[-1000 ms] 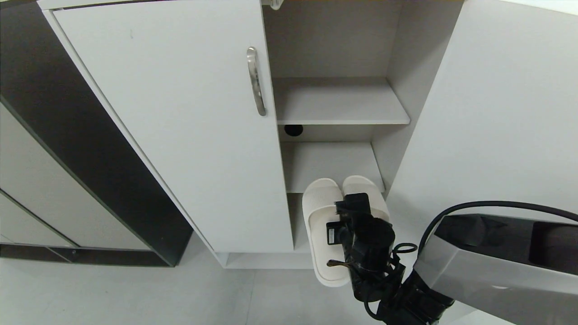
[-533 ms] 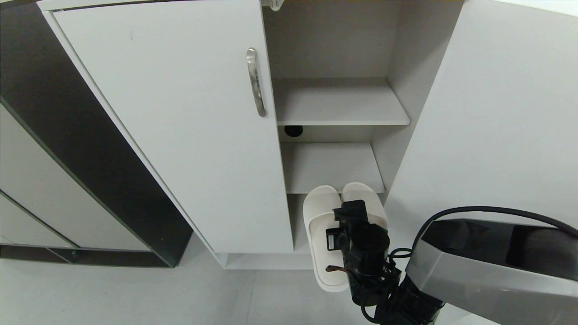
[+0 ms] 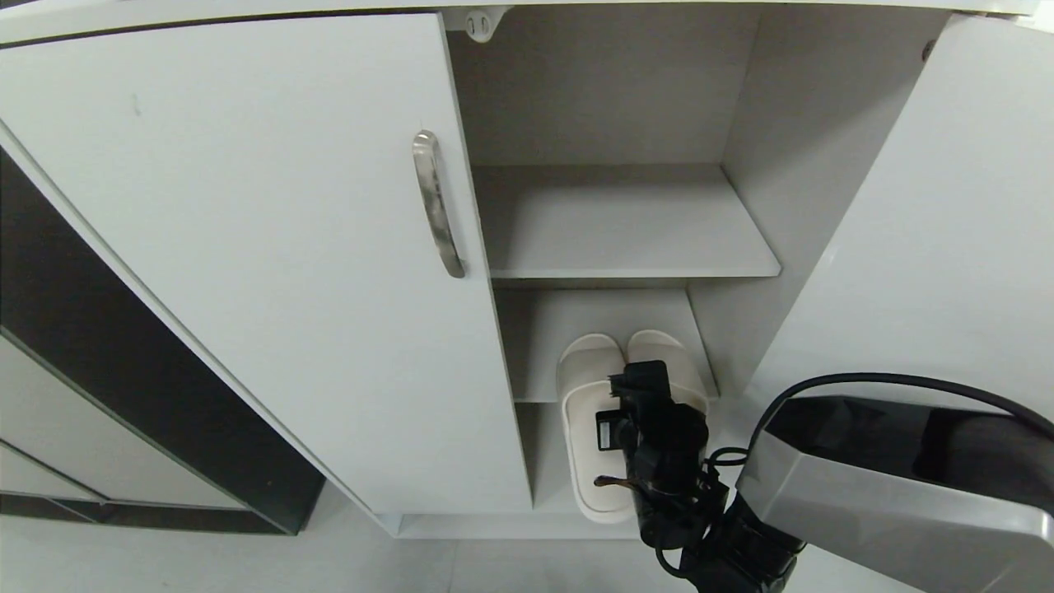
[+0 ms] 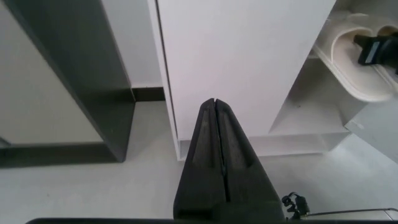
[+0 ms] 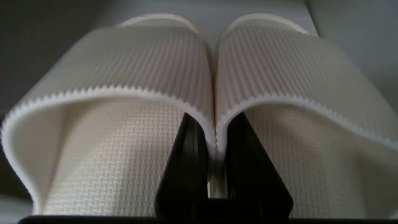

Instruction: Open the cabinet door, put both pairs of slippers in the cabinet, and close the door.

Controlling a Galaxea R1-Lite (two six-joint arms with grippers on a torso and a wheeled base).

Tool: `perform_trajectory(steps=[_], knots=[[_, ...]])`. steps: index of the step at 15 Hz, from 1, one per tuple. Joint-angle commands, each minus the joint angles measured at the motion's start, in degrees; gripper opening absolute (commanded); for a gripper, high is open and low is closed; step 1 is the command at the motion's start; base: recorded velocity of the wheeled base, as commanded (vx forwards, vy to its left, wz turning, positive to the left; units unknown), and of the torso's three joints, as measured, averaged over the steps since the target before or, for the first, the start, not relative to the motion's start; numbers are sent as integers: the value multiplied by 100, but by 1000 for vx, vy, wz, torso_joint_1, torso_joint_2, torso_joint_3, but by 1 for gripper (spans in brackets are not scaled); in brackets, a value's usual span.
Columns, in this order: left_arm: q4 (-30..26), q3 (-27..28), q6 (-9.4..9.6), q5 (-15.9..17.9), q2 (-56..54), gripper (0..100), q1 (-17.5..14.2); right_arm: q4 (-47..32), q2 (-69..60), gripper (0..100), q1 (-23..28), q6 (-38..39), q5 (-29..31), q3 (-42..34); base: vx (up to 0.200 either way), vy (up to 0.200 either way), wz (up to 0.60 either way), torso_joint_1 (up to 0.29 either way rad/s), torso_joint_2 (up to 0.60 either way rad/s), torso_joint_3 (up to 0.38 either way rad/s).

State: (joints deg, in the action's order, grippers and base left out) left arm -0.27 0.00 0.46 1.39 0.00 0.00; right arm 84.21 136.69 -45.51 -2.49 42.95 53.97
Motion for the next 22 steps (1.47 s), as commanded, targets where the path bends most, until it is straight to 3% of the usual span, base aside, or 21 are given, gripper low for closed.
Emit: perform_trajectory(steps=[1, 14, 22], knots=[[0, 0, -2, 2, 9, 0, 0, -221, 33, 0, 156, 3, -23, 290, 0, 0, 0, 0, 0, 0], [0, 0, -11, 2, 9, 0, 0, -2770, 841, 0, 789, 196, -313, 3770, 0, 0, 0, 0, 0, 0], [0, 0, -11, 2, 9, 0, 0, -3007, 1035, 0, 930, 214, -445, 4271, 0, 0, 0, 0, 0, 0]])
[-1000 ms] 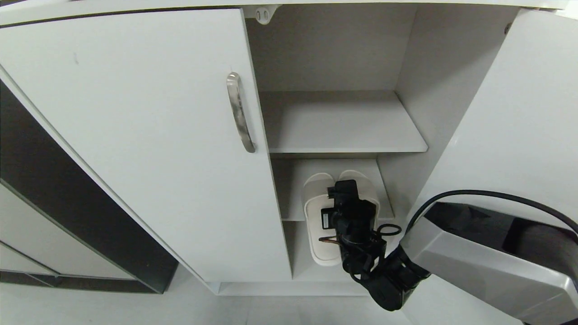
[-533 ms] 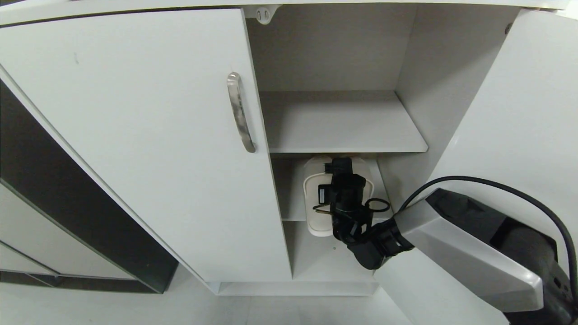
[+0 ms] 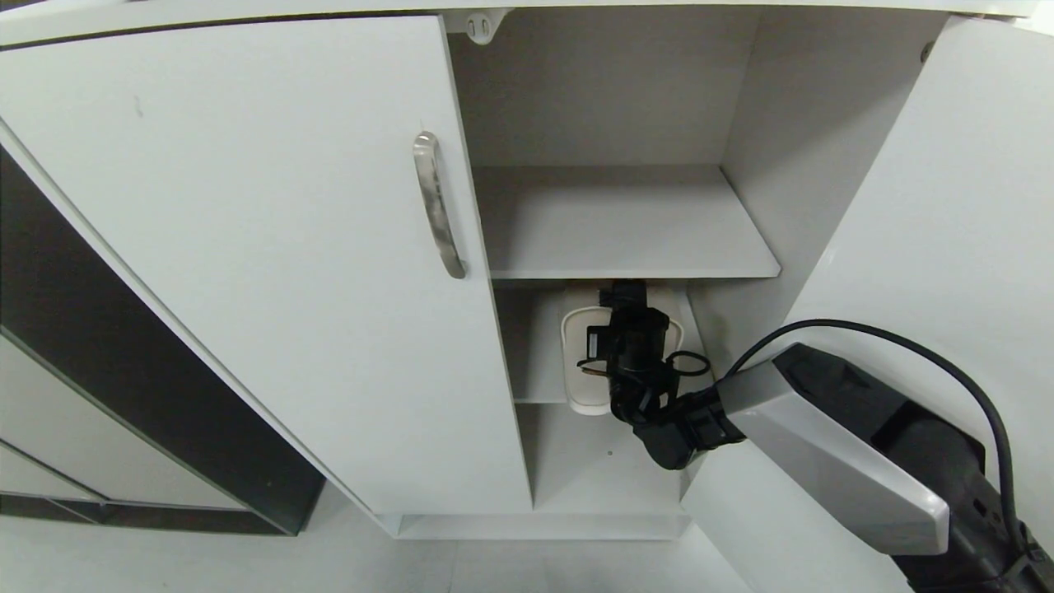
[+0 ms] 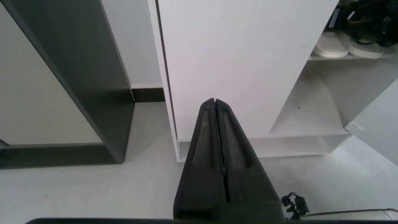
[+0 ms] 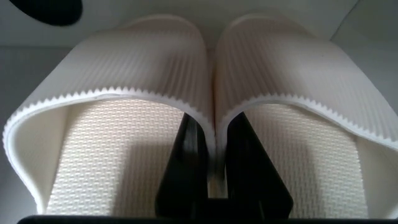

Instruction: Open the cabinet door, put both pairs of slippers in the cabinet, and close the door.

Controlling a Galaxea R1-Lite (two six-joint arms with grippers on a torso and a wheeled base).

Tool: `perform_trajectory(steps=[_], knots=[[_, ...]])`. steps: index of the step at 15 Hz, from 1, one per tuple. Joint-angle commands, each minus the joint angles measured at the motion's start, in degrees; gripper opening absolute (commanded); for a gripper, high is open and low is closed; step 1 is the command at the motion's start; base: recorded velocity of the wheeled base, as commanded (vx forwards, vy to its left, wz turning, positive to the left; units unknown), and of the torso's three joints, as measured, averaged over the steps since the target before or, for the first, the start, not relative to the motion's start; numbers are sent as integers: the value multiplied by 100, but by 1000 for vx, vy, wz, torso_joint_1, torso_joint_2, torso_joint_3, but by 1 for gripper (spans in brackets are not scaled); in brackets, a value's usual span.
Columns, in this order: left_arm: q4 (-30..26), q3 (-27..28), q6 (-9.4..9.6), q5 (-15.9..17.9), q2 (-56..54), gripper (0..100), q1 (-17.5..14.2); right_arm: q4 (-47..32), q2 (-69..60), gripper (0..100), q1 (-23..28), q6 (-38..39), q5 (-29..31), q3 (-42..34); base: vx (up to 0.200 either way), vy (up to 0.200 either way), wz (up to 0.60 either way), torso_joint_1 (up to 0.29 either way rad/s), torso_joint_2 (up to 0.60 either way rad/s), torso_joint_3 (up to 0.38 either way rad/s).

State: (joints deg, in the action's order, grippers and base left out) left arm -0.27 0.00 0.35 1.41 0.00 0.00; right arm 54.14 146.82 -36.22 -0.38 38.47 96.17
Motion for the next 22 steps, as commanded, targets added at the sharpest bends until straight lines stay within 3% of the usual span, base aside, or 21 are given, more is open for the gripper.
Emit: perform_trajectory(steps=[1, 12, 13, 17, 22], knots=[[0, 0, 0, -1, 9, 0, 0, -35, 39, 0, 1, 11, -7, 139, 0, 0, 0, 0, 0, 0], [0, 0, 0, -1, 9, 0, 0, -369, 277, 0, 36, 258, -7, 499, 0, 0, 0, 0, 0, 0], [0, 0, 0, -1, 9, 0, 0, -369, 285, 100, 36, 258, -7, 499, 0, 0, 0, 0, 0, 0], [0, 0, -9, -1, 9, 0, 0, -343, 154, 100, -26, 249, 37, 297, 0, 0, 0, 0, 0, 0], [0, 0, 0, -1, 9, 0, 0, 167, -998, 100, -474, 214, 310, -1461, 0, 0, 0, 0, 0, 0]])
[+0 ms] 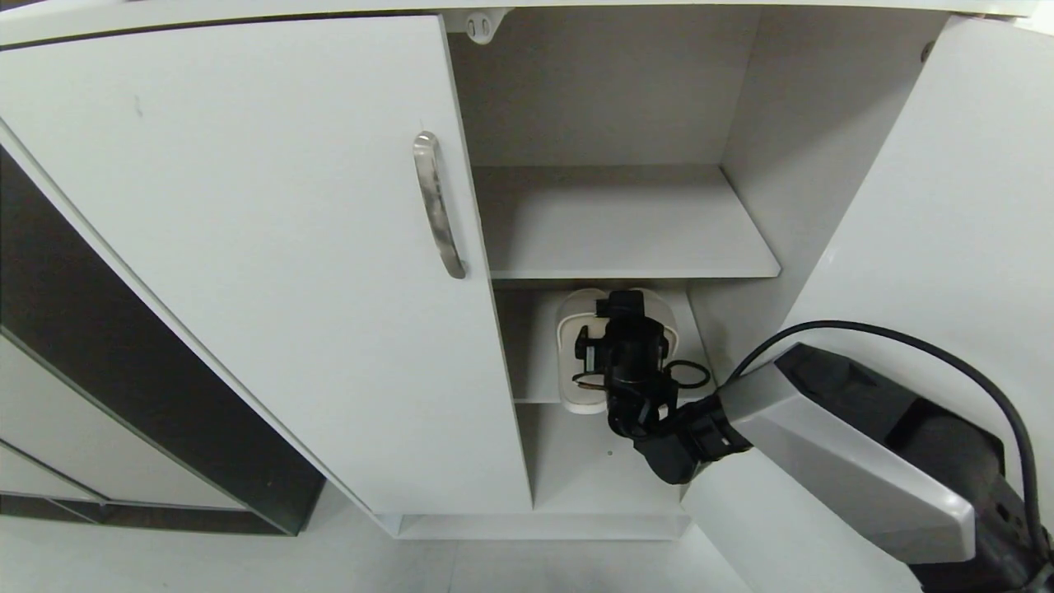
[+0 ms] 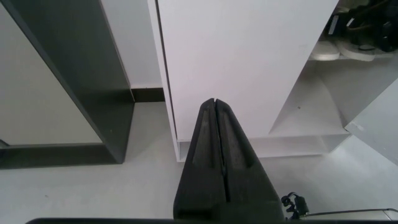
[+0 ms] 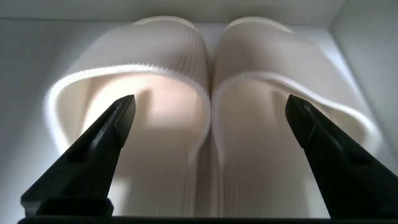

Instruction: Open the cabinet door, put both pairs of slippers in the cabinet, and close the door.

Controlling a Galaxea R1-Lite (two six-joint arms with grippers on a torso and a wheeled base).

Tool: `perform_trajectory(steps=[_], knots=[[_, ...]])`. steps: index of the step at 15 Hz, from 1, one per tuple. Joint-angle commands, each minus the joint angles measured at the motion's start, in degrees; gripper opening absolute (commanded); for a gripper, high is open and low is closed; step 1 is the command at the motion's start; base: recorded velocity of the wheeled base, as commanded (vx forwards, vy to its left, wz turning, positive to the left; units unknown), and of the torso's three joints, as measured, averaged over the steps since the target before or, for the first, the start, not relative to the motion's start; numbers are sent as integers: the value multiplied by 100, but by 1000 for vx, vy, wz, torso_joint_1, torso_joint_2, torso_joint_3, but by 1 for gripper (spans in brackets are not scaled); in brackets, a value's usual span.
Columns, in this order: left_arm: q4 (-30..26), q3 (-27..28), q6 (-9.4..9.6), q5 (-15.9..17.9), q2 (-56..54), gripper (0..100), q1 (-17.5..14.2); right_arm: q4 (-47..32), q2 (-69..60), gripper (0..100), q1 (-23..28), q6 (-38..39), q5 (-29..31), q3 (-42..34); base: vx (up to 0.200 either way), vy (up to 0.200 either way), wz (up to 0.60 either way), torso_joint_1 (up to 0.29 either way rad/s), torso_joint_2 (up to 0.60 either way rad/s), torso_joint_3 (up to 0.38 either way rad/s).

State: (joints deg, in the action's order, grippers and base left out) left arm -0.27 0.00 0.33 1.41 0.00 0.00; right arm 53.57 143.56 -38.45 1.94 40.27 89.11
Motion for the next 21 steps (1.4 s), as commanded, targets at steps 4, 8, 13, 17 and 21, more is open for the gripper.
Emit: perform_trajectory(steps=[4, 8, 13, 17, 21], knots=[[0, 0, 2, -1, 9, 0, 0, 1139, -1664, 100, -805, 0, 192, -3075, 0, 0, 0, 0, 0, 0], [0, 0, 2, -1, 9, 0, 0, 1701, -1717, 100, -822, -36, 183, -3620, -100, 0, 0, 1, 2, 0], [0, 0, -7, -1, 9, 0, 0, 1701, -1805, 100, -936, -44, 183, -3691, -80, 0, 0, 2, 2, 0], [0, 0, -7, -1, 9, 0, 0, 1701, -1919, 100, -971, -44, 192, -3779, 0, 0, 0, 0, 0, 0], [0, 0, -7, -1, 9, 0, 0, 1710, -1937, 100, -1024, -44, 192, -3849, 0, 0, 0, 0, 0, 0]])
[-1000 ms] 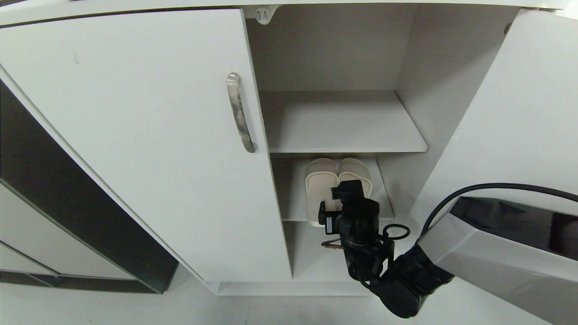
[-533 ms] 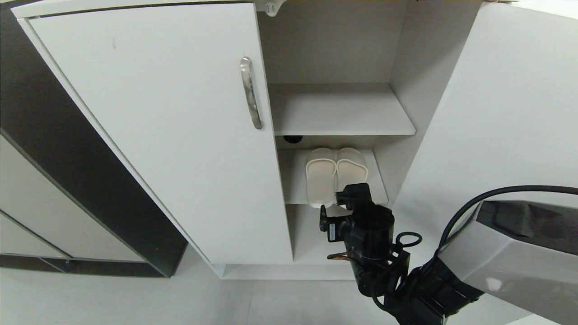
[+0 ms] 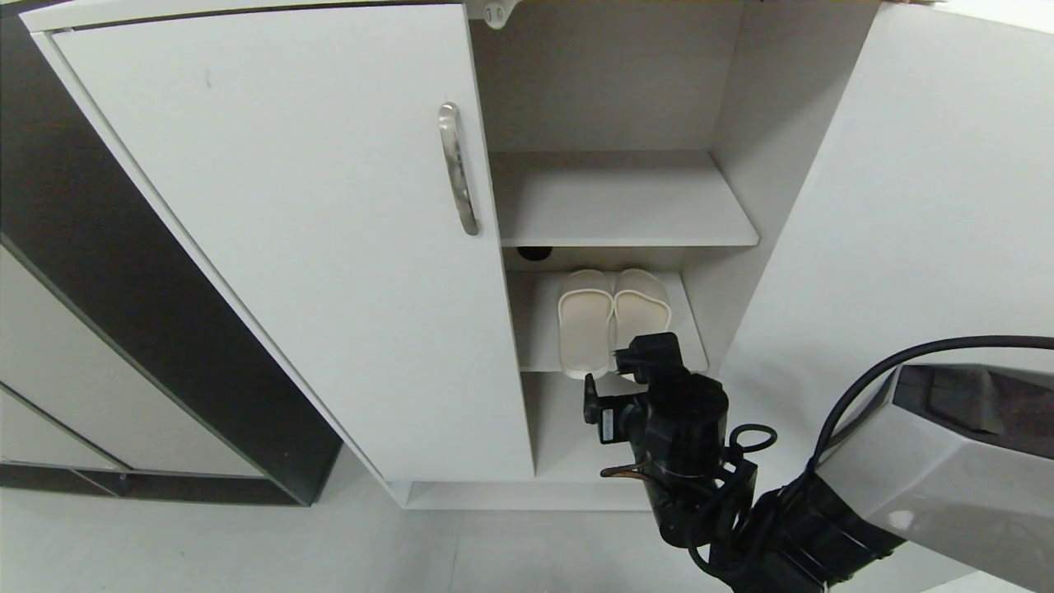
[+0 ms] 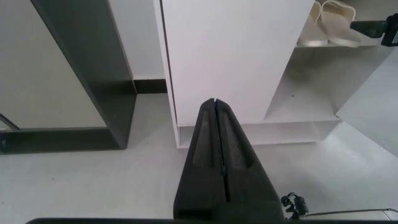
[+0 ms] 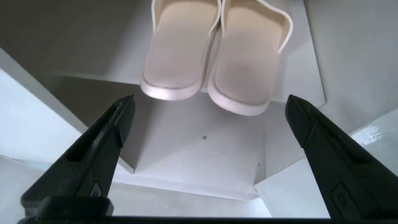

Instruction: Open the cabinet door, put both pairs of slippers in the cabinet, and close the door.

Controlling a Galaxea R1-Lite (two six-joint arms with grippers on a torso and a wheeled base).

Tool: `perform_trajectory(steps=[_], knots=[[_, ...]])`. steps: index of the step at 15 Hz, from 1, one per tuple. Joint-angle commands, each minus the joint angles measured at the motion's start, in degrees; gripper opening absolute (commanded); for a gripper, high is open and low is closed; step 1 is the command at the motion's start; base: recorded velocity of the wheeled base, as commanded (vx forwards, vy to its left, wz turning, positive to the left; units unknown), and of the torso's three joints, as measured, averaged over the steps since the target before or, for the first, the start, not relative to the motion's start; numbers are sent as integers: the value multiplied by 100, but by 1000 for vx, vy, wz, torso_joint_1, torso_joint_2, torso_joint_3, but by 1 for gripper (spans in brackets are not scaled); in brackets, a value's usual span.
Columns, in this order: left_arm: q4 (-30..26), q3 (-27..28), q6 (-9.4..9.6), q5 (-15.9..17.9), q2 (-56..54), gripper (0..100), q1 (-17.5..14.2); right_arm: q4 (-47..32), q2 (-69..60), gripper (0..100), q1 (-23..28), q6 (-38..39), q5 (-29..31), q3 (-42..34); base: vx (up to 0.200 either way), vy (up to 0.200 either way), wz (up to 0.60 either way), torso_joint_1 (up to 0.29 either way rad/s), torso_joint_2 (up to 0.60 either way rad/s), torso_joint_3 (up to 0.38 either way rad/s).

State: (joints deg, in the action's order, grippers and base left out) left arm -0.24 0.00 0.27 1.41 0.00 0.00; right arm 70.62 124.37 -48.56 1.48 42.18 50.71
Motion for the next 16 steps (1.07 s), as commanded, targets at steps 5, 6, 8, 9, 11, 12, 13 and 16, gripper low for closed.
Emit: perform_trajectory(steps=[5, 6, 8, 9, 11, 12, 13, 16], knots=[[7, 0, 0, -1, 9, 0, 0, 22, -18, 100, -40, 2, 1, -132, 0, 0, 0, 2, 6, 166], [-2, 0, 0, -1, 9, 0, 0, 22, -18, 100, -40, 2, 1, -141, 0, 0, 0, -7, 2, 203], [-2, 0, 0, -1, 9, 0, 0, 22, -18, 100, -49, -7, 1, -185, 0, 0, 0, 2, 2, 198], [-2, 0, 0, -1, 9, 0, 0, 22, -18, 100, -49, -7, 1, -193, 0, 0, 0, 2, 7, 207], [-2, 0, 0, -1, 9, 0, 0, 22, -18, 100, -40, -7, 1, -237, 0, 0, 0, 0, 2, 203], [-2, 0, 0, -10, 9, 0, 0, 22, -27, 100, -40, -16, 1, -290, 0, 0, 0, 2, -2, 198], [-2, 0, 17, -10, 9, 0, 0, 22, -88, 100, -49, -51, -17, -396, 0, 0, 0, -2, 7, 212], [-2, 0, 26, -18, 9, 0, 0, 198, -176, 100, -49, -77, -131, -536, 0, 0, 0, 0, 3, 67]])
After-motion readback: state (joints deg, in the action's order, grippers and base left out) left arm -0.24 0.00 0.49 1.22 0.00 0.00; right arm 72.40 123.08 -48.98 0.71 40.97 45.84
